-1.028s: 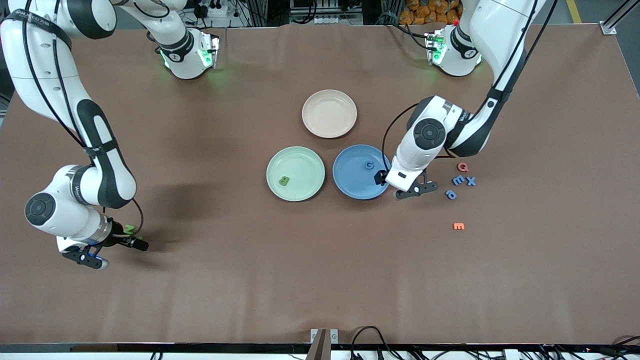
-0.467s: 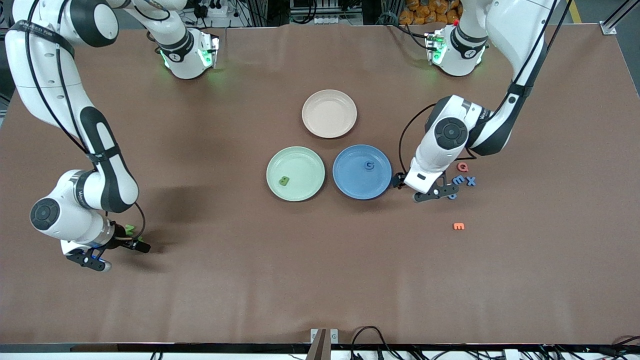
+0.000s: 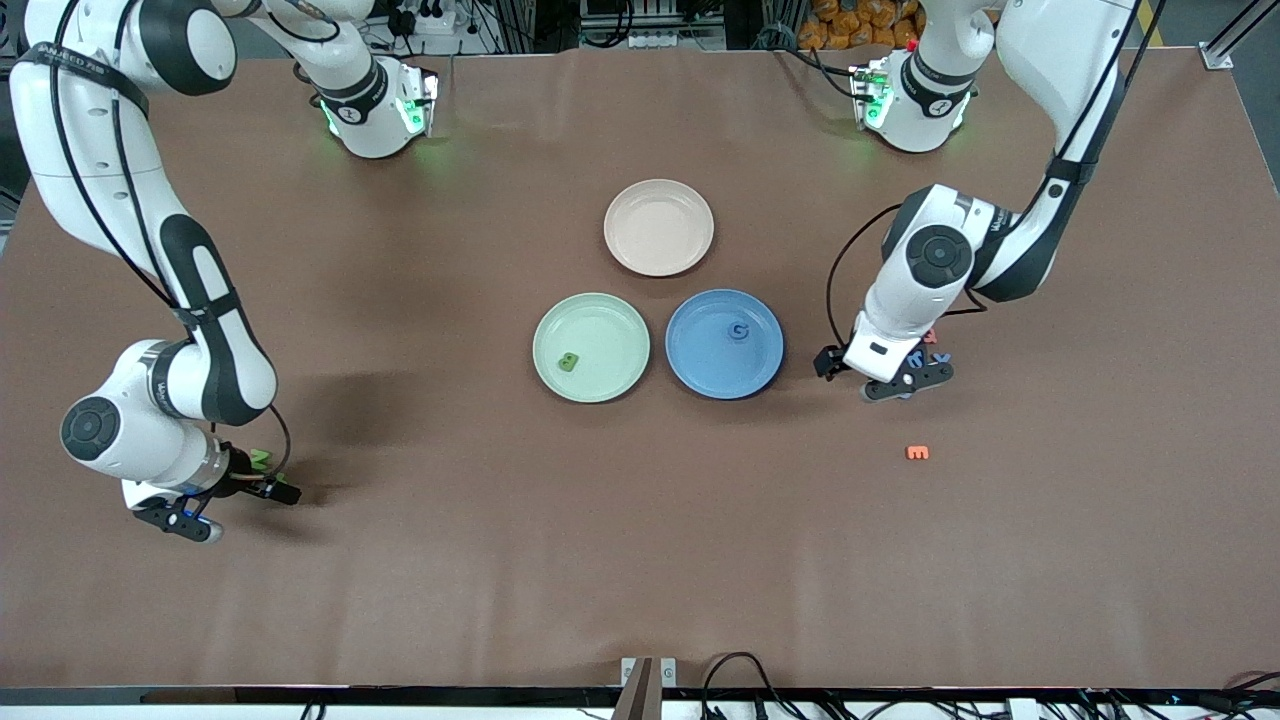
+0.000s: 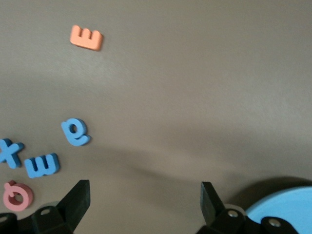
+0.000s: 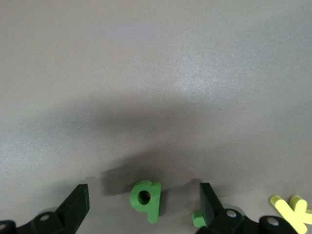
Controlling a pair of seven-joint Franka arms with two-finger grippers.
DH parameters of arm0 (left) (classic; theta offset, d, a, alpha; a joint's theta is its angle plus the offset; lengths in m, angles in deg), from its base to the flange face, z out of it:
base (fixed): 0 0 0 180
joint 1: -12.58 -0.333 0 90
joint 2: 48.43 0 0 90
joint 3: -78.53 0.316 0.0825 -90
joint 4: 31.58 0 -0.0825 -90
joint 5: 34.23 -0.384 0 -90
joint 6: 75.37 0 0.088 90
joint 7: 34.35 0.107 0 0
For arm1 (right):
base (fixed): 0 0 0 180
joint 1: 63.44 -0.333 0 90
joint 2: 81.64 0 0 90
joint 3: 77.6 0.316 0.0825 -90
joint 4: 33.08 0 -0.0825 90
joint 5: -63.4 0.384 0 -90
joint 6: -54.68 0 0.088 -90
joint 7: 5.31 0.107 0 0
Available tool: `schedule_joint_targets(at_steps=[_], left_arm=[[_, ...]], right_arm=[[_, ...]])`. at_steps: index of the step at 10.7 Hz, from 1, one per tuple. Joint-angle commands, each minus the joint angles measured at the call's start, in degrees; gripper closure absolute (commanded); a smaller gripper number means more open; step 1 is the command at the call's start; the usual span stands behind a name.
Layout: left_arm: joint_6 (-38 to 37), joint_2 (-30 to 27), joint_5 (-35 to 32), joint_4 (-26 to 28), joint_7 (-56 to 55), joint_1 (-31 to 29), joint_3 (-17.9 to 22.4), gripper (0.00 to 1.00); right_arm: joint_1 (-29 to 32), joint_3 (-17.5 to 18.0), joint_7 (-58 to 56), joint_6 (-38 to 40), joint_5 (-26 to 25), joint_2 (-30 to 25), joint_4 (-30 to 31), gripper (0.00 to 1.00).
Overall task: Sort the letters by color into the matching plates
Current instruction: 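Grasp the green q with the right gripper while the left gripper returns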
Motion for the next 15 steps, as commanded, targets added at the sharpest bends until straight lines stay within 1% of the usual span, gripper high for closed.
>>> schedule_joint_targets(at_steps=[1, 2, 4, 5, 8, 9, 10, 11, 12, 13, 14, 15], left_arm=[[4.3, -2.3, -1.3, 4.0, -1.0, -4.0, -0.4, 0.0], [5.8, -1.8, -1.3, 4.2, -1.3, -5.0, -0.4, 0.0], [8.3, -0.5, -1.3, 4.7, -2.7, -6.5, -0.4, 0.0], [9.8, 0.5, -1.3, 4.7, -4.5, -6.6, -0.3, 0.0], [11.8, 3.0, -1.3, 4.5, -5.9, -7.3, -0.1, 0.0], [11.9, 3.3, -1.4, 4.5, -5.9, -7.7, -0.1, 0.0], [12.4, 3.8, -1.4, 4.5, -5.8, -7.7, 0.0, 0.01], [13.1, 4.1, -1.4, 4.5, -5.9, -7.8, 0.0, 0.04], [13.2, 4.3, -1.8, 4.5, -5.8, -7.7, 0.3, 0.09], [13.4, 4.6, -2.5, 4.5, -5.9, -7.8, 0.4, 0.16], [14.2, 4.9, -2.5, 4.5, -5.9, -7.8, 0.7, 0.22], [14.5, 5.2, -2.6, 4.5, -5.9, -7.8, 1.0, 0.24]], right_arm=[[1.1, 1.5, 1.2, -1.1, -1.5, 0.3, 1.2, 0.04], [1.0, 1.5, 1.1, -1.6, -1.6, 0.1, 2.1, 0.11], [1.0, 1.5, 1.2, -1.7, -2.8, -0.8, 3.5, 0.3], [1.0, 1.5, 1.2, -1.7, -2.8, -1.1, 3.9, 0.35], [1.0, 1.5, 1.2, -1.8, -2.9, -1.4, 4.6, 0.36], [1.0, 1.5, 1.2, -1.8, -2.9, -1.4, 4.6, 0.42], [1.0, 1.5, 1.1, -1.8, -3.1, -1.4, 4.6, 0.46], [1.0, 1.5, 1.1, -1.7, -3.1, -1.4, 4.6, 0.5], [1.0, 1.5, 1.1, -1.7, -3.1, -1.4, 4.6, 0.57], [1.0, 1.5, 1.1, -1.7, -3.1, -1.5, 4.6, 0.6], [1.1, 1.5, 1.1, -1.7, -3.1, -1.6, 4.6, 0.65], [1.1, 1.5, 1.1, -1.7, -3.1, -1.6, 4.6, 0.71]])
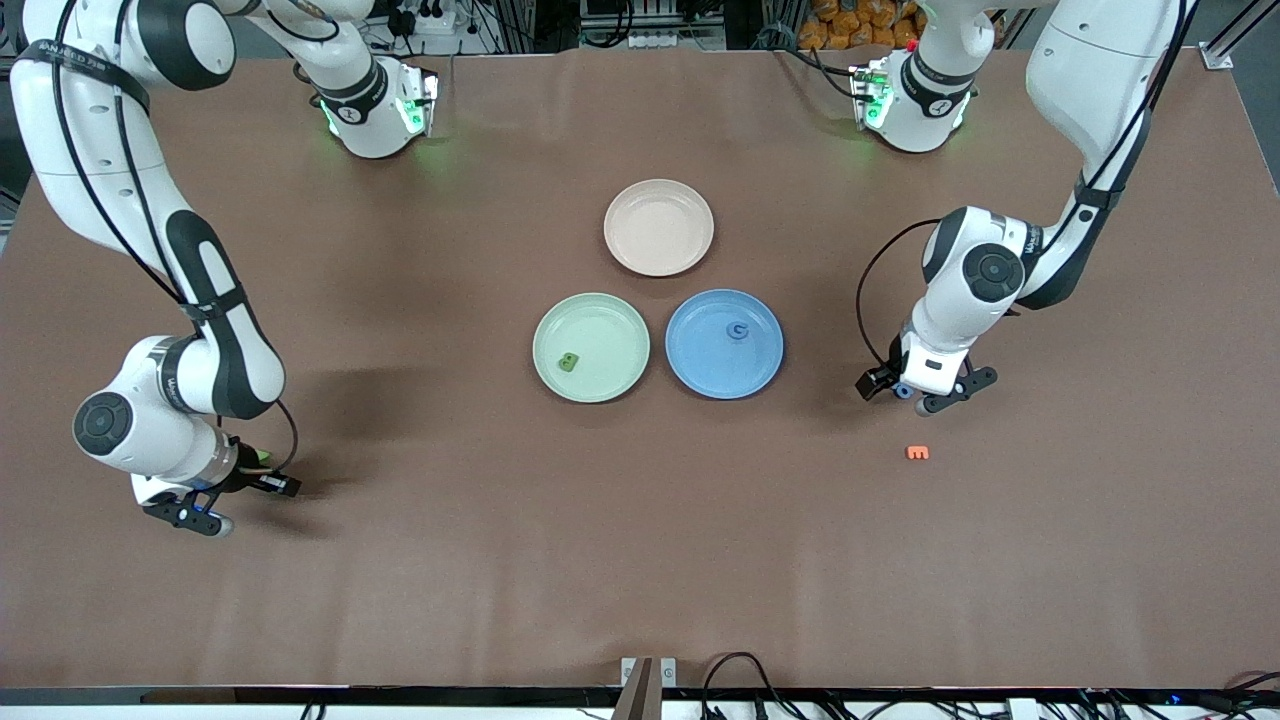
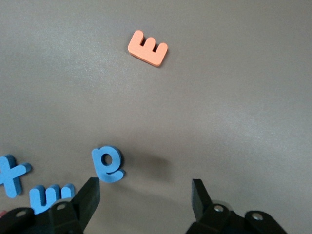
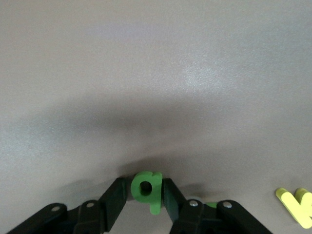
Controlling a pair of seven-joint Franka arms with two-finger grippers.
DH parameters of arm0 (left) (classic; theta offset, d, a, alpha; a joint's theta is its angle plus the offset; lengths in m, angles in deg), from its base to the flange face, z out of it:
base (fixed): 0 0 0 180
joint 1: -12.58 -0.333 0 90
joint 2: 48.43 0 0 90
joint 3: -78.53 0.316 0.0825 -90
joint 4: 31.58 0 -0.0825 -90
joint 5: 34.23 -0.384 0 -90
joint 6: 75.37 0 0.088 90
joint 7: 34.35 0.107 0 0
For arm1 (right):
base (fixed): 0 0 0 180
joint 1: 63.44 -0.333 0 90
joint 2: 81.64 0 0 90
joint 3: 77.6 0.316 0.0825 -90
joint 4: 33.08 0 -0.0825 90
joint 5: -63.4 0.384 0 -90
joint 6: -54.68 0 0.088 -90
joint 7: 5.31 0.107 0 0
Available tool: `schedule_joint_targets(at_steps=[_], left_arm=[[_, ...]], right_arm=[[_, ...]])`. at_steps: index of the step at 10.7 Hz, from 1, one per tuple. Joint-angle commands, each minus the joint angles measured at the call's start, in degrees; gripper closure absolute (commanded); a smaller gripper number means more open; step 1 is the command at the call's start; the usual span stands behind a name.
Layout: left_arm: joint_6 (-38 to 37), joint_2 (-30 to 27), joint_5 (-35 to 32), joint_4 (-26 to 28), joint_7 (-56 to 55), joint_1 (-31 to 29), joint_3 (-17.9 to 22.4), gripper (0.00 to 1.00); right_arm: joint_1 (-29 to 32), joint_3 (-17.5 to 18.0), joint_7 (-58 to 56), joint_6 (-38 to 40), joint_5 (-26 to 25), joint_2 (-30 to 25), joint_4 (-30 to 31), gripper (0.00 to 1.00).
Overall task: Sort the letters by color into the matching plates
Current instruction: 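Grasp the green q with the right gripper while the left gripper returns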
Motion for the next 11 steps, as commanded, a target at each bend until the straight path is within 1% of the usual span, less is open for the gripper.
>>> schedule_joint_targets(at_steps=[1, 3, 4, 5, 7, 8, 10, 11], left_arm=[[1.8, 0.9, -2.5, 0.1, -1.7, -0.4, 0.6, 0.25], [1.9, 1.2, -2.8, 0.0, -1.7, -0.4, 0.7, 0.29], [1.9, 1.3, -2.8, 0.0, -1.7, -0.4, 0.8, 0.3], [1.9, 1.3, -3.3, 0.0, -1.7, -0.4, 1.0, 0.32], [1.8, 1.6, -4.2, -0.1, -1.7, -0.5, 1.3, 0.33], [1.9, 1.6, -4.9, -0.1, -1.7, -1.4, 1.2, 0.33], [1.9, 1.7, -6.2, -0.2, -1.7, -2.4, 1.2, 0.33], [2.0, 1.9, -6.2, -0.2, -1.7, -2.4, 1.2, 0.34]], right_arm=[[1.1, 0.9, 0.8, -0.6, -1.7, -0.6, 2.3, 0.74], [1.2, 0.9, 0.5, -0.6, -1.7, -0.7, 2.2, 0.79], [1.2, 0.9, 0.5, -0.6, -1.7, -0.7, 2.2, 0.8], [1.2, 0.9, 0.4, -0.5, -1.7, -0.8, 2.2, 0.8], [1.1, 0.9, 0.4, -0.1, -1.7, -1.3, 2.2, 0.81], [0.9, 1.1, 0.4, 0.4, -1.7, -1.9, 2.2, 0.81], [0.7, 2.5, 1.0, 0.8, -1.5, -3.9, 3.4, 0.82], [0.7, 2.8, 1.2, 2.5, -1.5, -4.9, 3.7, 0.82]])
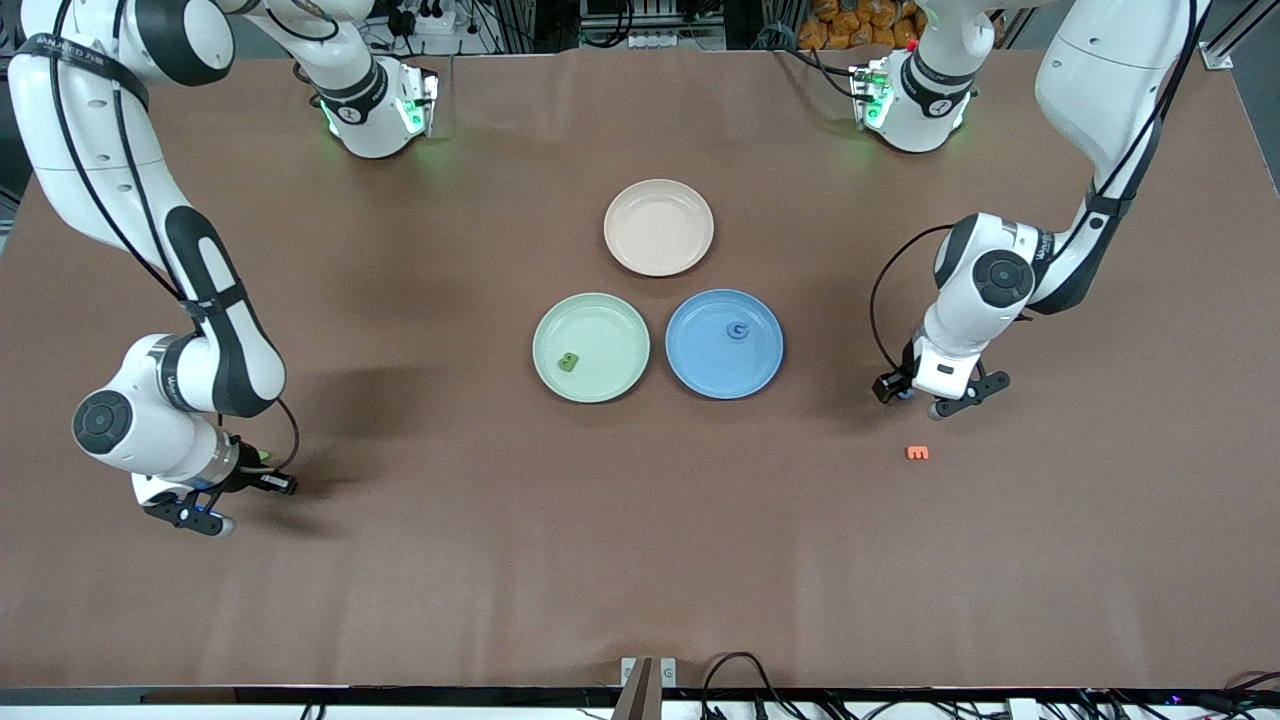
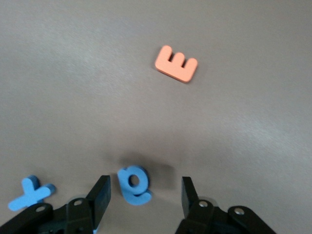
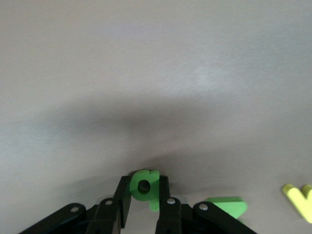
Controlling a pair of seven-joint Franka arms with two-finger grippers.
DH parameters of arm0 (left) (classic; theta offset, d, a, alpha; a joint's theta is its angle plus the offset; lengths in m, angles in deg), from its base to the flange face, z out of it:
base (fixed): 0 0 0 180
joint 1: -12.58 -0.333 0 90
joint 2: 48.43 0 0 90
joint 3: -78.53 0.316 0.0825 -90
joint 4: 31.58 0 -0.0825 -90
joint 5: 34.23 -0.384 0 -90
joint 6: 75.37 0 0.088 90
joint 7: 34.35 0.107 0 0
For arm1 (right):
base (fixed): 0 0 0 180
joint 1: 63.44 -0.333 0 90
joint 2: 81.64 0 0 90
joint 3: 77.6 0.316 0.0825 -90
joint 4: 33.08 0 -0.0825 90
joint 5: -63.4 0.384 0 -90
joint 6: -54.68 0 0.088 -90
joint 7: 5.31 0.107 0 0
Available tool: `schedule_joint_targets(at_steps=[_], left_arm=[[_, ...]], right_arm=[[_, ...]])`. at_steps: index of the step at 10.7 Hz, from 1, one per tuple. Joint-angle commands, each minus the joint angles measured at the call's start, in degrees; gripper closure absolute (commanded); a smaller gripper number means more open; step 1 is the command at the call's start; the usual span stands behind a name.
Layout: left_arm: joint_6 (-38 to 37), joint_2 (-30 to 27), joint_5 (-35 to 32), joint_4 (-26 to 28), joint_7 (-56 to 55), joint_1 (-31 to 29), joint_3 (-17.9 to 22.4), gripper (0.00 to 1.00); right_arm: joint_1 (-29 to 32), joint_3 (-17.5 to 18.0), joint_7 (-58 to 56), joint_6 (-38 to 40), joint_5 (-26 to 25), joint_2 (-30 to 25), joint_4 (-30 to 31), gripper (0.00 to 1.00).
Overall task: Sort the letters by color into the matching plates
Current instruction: 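Place the q on the green plate while the left gripper grasps blue e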
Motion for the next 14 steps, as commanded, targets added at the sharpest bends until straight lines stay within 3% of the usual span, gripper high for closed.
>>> schedule_joint_targets(at_steps=[1, 6, 8, 10, 12, 14], left_arm=[[1.1, 0.8, -2.4, -0.3, -1.7, -0.9, -0.2, 0.35], [1.6, 1.3, -2.4, -0.3, -1.8, -0.9, -0.3, 0.41], [1.6, 1.3, -2.4, -0.2, -1.8, -0.9, -0.2, 0.5], [1.6, 1.3, -2.4, -0.2, -1.7, -0.9, -0.2, 0.65], [1.7, 1.6, -2.5, -0.2, -1.7, -0.9, -0.2, 0.71], [1.7, 1.7, -3.0, -0.2, -1.7, -0.9, -0.2, 0.85]], right_arm=[[0.6, 2.9, 2.4, 4.9, -1.4, -5.0, 3.3, 0.82], [-2.3, 7.3, 12.1, 9.4, -1.1, -9.4, 6.5, 0.82], [-4.0, 9.9, 17.2, 9.4, -1.0, -11.2, 9.1, 0.82], [-8.3, 10.2, 21.7, 9.5, -1.0, -12.4, 10.4, 0.82], [-12.4, 10.2, 25.1, 10.9, -0.6, -13.7, 10.9, 0.82], [-15.2, 10.3, 26.4, 11.1, -0.3, -16.2, 13.8, 0.82]])
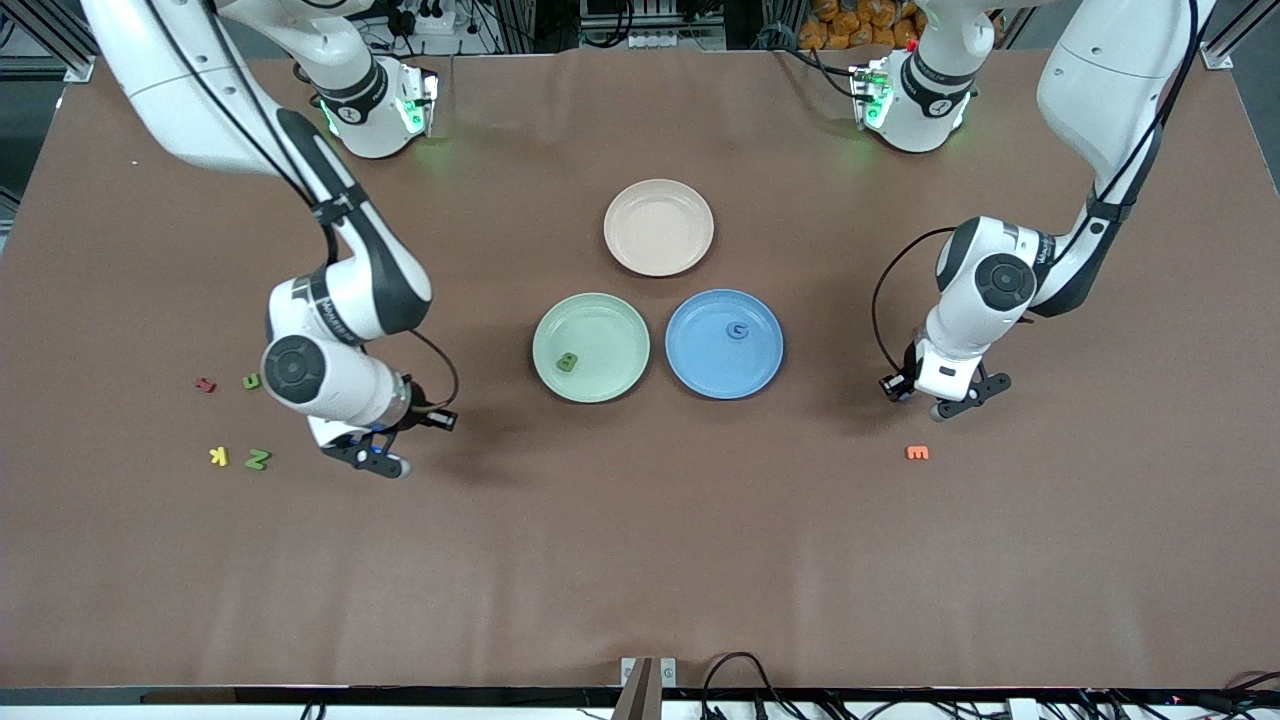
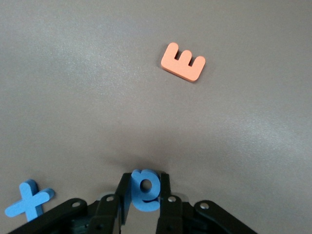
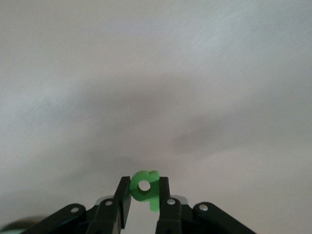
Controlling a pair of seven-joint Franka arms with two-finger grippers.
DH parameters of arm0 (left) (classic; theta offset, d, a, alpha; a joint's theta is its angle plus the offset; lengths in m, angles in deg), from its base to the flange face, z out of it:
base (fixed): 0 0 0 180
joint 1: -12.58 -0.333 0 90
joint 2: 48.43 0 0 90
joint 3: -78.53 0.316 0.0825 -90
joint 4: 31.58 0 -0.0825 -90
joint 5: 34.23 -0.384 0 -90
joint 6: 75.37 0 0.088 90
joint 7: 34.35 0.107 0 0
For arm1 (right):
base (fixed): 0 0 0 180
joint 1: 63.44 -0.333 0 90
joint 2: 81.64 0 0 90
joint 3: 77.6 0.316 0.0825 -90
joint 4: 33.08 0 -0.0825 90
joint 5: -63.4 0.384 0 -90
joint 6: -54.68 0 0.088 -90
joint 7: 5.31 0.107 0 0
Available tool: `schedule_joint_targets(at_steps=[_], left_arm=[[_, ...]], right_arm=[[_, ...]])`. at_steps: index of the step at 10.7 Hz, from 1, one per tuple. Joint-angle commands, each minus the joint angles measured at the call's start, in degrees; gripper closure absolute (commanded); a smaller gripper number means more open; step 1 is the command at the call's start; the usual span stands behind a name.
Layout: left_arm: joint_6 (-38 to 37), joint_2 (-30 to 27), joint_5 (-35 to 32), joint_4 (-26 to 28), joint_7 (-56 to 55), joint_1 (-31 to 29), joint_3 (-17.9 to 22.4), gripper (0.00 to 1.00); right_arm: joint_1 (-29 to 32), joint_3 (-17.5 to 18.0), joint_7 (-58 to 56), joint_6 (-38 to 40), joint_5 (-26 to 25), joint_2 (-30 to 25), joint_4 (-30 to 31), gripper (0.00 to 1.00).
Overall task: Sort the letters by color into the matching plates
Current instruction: 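Place the q on the green plate while the left gripper grasps blue e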
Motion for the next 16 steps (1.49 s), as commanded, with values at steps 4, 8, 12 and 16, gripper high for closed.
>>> schedule_joint_targets(at_steps=[4, 8, 12, 16], left_arm=[[0.1, -1.1, -2.9, -0.2, -1.8, 0.0, -0.4, 1.0], [-4.7, -3.1, -2.9, -1.1, -2.8, 0.5, -2.0, 1.0], [-6.3, -3.9, -2.9, -1.2, -5.9, 0.7, -4.4, 1.0], [-11.2, -5.8, -2.9, -2.1, -9.7, 0.8, -7.4, 1.0]], right_arm=[[-10.6, -0.2, 7.6, 0.4, 2.0, -6.2, 6.9, 0.81], [-17.0, -0.5, 9.9, 0.5, 4.2, -6.9, 6.9, 0.81], [-19.7, -1.1, 12.2, 0.3, 4.6, -5.8, 6.8, 0.79], [-19.7, -1.9, 12.5, 0.4, 4.5, -5.8, 6.5, 0.0]])
